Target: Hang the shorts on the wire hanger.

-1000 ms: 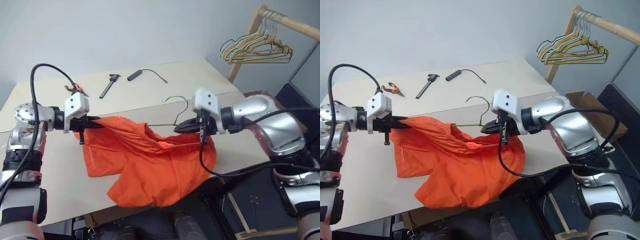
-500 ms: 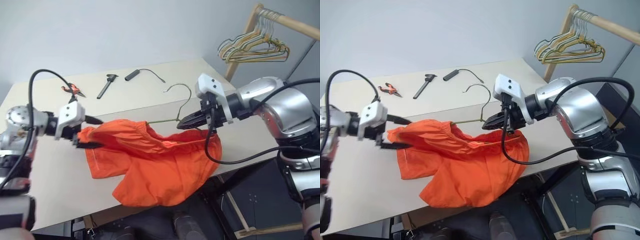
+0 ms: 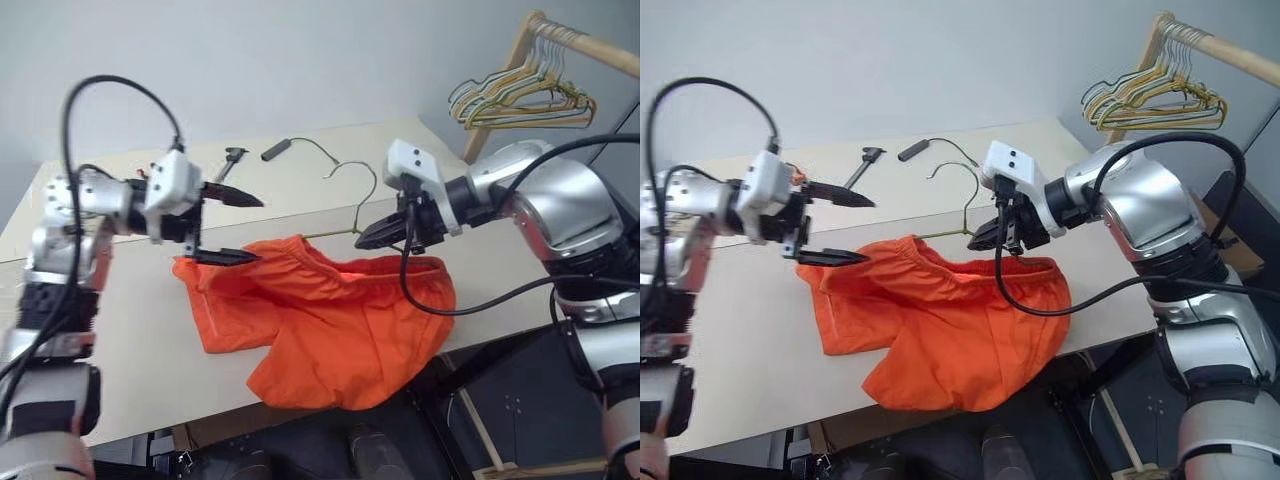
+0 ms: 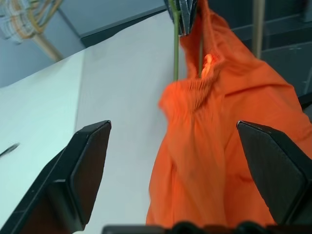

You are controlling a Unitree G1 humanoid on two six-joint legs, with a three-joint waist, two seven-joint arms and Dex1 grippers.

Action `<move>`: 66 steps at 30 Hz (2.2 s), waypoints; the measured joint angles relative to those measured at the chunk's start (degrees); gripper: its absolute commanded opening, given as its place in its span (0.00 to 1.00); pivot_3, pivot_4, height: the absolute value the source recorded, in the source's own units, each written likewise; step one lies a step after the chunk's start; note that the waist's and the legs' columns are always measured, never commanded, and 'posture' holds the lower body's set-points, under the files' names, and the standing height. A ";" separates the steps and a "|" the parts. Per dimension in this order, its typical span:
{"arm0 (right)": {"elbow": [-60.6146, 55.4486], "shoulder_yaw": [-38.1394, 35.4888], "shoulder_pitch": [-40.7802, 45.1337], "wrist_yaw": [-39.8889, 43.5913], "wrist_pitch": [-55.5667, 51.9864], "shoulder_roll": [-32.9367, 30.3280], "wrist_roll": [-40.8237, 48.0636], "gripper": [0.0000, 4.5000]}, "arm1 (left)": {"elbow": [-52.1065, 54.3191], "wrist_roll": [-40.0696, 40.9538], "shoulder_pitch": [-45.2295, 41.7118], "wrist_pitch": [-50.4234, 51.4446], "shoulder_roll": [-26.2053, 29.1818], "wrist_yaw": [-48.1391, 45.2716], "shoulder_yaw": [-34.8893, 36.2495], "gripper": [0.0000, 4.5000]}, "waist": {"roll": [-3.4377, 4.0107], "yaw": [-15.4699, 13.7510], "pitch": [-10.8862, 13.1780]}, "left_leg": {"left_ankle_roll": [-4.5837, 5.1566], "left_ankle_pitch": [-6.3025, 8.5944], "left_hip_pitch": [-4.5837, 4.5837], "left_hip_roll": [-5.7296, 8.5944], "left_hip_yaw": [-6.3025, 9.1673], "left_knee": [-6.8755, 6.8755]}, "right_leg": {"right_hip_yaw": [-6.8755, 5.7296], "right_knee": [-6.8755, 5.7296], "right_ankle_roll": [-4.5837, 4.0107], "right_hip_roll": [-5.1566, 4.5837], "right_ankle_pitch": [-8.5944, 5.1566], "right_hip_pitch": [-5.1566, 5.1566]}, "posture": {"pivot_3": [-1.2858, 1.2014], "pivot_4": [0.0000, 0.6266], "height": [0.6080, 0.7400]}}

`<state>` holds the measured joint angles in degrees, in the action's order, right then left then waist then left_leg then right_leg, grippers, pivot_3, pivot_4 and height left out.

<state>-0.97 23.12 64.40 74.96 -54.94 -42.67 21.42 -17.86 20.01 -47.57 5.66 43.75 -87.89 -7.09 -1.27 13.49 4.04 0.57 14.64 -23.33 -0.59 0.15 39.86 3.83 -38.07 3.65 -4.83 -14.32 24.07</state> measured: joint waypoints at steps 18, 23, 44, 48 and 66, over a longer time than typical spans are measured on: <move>0.37 0.77 2.14 1.45 0.00 0.42 -0.39 0.00 | -15.42 -8.75 -5.59 -9.20 -6.87 -4.38 -6.75 0.12 | 0.00 3.07 -0.01 | 0.00 0.00 0.01 -0.04 0.03 -0.01 | 0.06 -0.02 0.00 -0.01 0.00 0.03 | 0.43 0.01 1.00; -0.12 0.77 2.13 1.59 0.77 0.49 -0.47 0.00 | -15.41 -8.82 -5.59 -7.89 -6.82 -3.89 -5.40 0.00 | 0.00 3.12 -0.01 | 0.00 0.00 0.01 -0.07 0.03 -0.01 | 0.06 -0.02 0.01 -0.01 0.00 0.03 | 0.43 0.02 1.00; -8.86 -17.24 -7.94 -2.86 -2.11 -16.34 2.55 0.99 | -12.46 -7.59 -2.93 -1.71 -6.68 -3.21 -2.17 0.00 | 0.00 2.95 0.00 | 0.01 0.01 0.01 -0.09 0.02 -0.05 | 0.03 0.09 0.08 -0.08 -0.05 -0.02 | 0.41 0.04 1.00; -14.90 -18.98 -17.61 -3.81 -2.28 -20.50 2.70 0.99 | -12.35 -7.38 -2.90 -1.58 -6.67 -3.15 -1.63 0.00 | 0.01 3.26 -0.01 | 0.01 0.01 0.12 -0.11 -0.04 -0.08 | 0.12 0.06 0.11 -0.06 -0.07 -0.07 | 0.41 0.04 1.00; -15.88 -4.14 -16.44 -11.47 -1.75 -12.17 -3.22 0.44 | -12.41 -7.68 -2.93 -1.64 -6.45 -4.27 -1.70 0.00 | 0.05 3.15 -0.03 | 0.01 0.01 0.09 -0.10 -0.05 -0.05 | 0.14 0.07 0.12 -0.04 -0.07 -0.03 | 0.41 0.04 1.00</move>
<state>-16.85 18.98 47.96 63.49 -56.69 -54.84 18.20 -30.27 12.33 -50.50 4.02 37.30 -92.15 -8.79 -1.22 16.64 4.01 0.58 14.65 -23.24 -0.69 0.10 39.81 3.98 -38.00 3.76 -4.87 -14.40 24.04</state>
